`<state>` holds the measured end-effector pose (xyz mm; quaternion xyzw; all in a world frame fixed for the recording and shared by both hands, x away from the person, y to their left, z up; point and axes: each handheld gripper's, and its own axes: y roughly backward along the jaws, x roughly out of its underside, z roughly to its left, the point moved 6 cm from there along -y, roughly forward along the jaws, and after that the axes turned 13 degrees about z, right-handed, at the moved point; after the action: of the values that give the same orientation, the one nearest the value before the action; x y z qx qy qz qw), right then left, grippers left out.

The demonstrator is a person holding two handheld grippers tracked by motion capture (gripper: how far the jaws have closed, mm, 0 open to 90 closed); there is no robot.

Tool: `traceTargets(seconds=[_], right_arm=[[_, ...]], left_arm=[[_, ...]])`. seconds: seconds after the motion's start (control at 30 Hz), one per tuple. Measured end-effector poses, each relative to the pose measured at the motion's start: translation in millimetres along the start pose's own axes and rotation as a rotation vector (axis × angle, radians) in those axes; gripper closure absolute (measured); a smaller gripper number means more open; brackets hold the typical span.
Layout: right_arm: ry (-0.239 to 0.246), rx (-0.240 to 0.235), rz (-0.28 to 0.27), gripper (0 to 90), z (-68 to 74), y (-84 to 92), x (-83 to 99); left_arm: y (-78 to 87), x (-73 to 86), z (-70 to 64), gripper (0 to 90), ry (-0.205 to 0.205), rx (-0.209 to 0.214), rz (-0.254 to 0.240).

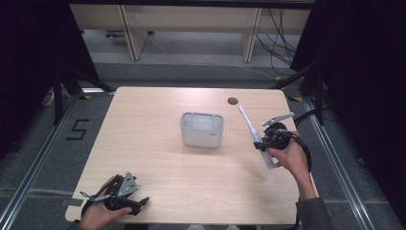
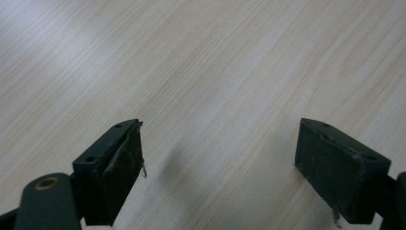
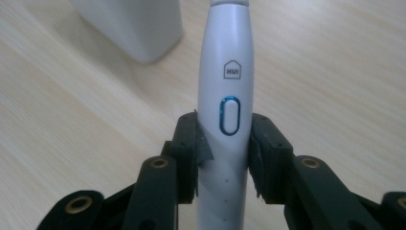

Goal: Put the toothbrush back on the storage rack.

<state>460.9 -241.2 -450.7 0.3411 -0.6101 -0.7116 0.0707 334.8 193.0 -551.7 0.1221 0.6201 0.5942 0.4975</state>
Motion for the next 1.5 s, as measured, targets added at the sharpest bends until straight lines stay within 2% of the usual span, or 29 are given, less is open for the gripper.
traceTargets(seconds=[0.03,0.07,0.1,0.17,0.2,0.23,0.27,0.3,0.33,0.43,0.5,0.53,0.57,0.63,0.67,0.7,0.73,0.8,0.87,0.9,0.93,0.97,1.13,1.3,1.33,1.37,1.4,1.47,1.5], right_arm=[[-0.03,-0.015,-0.03,66.5,3.5,1.8,-2.6],[-0.034,-0.015,-0.055,66.5,4.1,4.1,-5.4],[-0.018,-0.009,-0.069,66.4,3.7,6.8,-8.1],[-0.016,-0.006,-0.129,66.5,5.3,8.0,-14.8],[-0.026,-0.012,-0.13,66.5,7.5,9.6,-17.0],[-0.003,0.002,-0.152,66.5,6.9,10.6,-20.0],[-0.017,-0.013,-0.173,66.5,9.0,11.4,-23.2],[-0.011,-0.008,-0.193,66.4,8.8,11.8,-25.5],[-0.014,-0.025,-0.216,66.5,10.6,12.8,-28.9],[-0.007,-0.024,-0.282,66.5,12.4,13.3,-38.1],[-0.029,-0.03,-0.315,66.5,15.0,13.1,-42.9],[-0.015,-0.027,-0.338,66.5,14.8,13.3,-46.1],[-0.03,-0.035,-0.347,66.5,16.3,13.1,-48.1],[-0.016,-0.03,-0.378,66.5,17.6,13.2,-53.6],[-0.013,-0.024,-0.386,66.5,17.9,13.2,-56.0],[-0.032,-0.052,-0.385,66.5,21.0,13.4,-57.7],[-0.012,-0.055,-0.409,66.5,21.0,13.4,-62.8],[-0.028,-0.065,-0.414,66.5,22.9,13.5,-64.4],[-0.018,-0.058,-0.447,66.5,23.6,15.3,-70.6],[-0.041,-0.075,-0.456,66.5,25.9,16.7,-72.8],[-0.031,-0.069,-0.469,66.5,25.2,18.0,-75.5],[-0.03,-0.096,-0.48,66.5,27.7,18.8,-78.7],[-0.028,-0.096,-0.53,66.5,33.8,23.5,-91.3],[-0.041,-0.111,-0.55,66.5,38.6,23.3,-103.0],[-0.04,-0.123,-0.555,66.5,39.9,22.5,-105.8],[-0.025,-0.114,-0.555,66.5,39.5,21.5,-109.3],[-0.042,-0.124,-0.552,66.5,40.9,21.3,-110.7],[-0.038,-0.124,-0.566,66.5,41.7,19.9,-115.8],[-0.047,-0.141,-0.559,66.5,43.4,19.6,-117.1]], left_arm=[[-0.2,0.0,-0.1,16.2,0.003,0.0,-0.001],[-0.3,0.2,0.0,16.2,0.0,0.002,0.001],[-0.6,0.3,0.3,16.2,0.002,0.001,0.002],[0.0,0.1,0.2,16.2,0.004,-0.002,0.001],[0.2,-0.3,0.0,16.2,0.003,-0.002,-0.003],[0.1,-0.1,0.0,16.2,0.003,-0.001,-0.002],[-0.3,0.1,0.0,16.2,0.007,0.002,-0.001],[-0.5,0.3,0.1,16.2,0.011,0.003,0.0],[-0.1,0.2,0.5,16.2,0.008,0.0,-0.001],[0.3,0.2,0.7,16.2,0.008,-0.003,-0.001],[0.2,0.3,1.4,16.2,0.002,-0.006,0.0],[0.5,0.1,1.2,16.2,0.004,-0.006,-0.002],[0.7,-0.2,1.0,16.2,0.005,-0.005,-0.006],[0.4,0.1,1.3,16.2,0.003,-0.005,-0.003],[0.2,0.2,1.7,16.2,0.001,-0.004,-0.001],[0.2,0.1,1.7,16.2,0.002,-0.005,-0.002],[0.6,0.0,1.4,16.2,0.004,-0.006,-0.004],[0.9,0.0,1.4,16.2,0.004,-0.005,-0.005],[0.6,0.1,1.8,16.2,0.005,-0.008,-0.005],[0.8,0.0,1.7,16.2,0.005,-0.008,-0.006],[1.0,-0.4,1.2,16.2,0.006,-0.007,-0.009],[1.0,-0.4,0.9,16.2,0.005,-0.002,-0.008],[1.1,-0.4,1.1,16.2,0.007,-0.003,-0.01],[0.8,0.0,0.7,16.2,-0.001,-0.003,-0.005],[0.7,-0.1,0.3,16.2,0.003,0.003,-0.006],[0.6,0.1,0.2,16.2,0.01,0.001,-0.006],[0.9,0.2,1.4,16.2,-0.001,-0.005,-0.001],[1.0,0.2,1.5,16.2,0.0,-0.005,-0.003],[0.9,0.0,1.0,16.2,0.0,-0.003,-0.006]])
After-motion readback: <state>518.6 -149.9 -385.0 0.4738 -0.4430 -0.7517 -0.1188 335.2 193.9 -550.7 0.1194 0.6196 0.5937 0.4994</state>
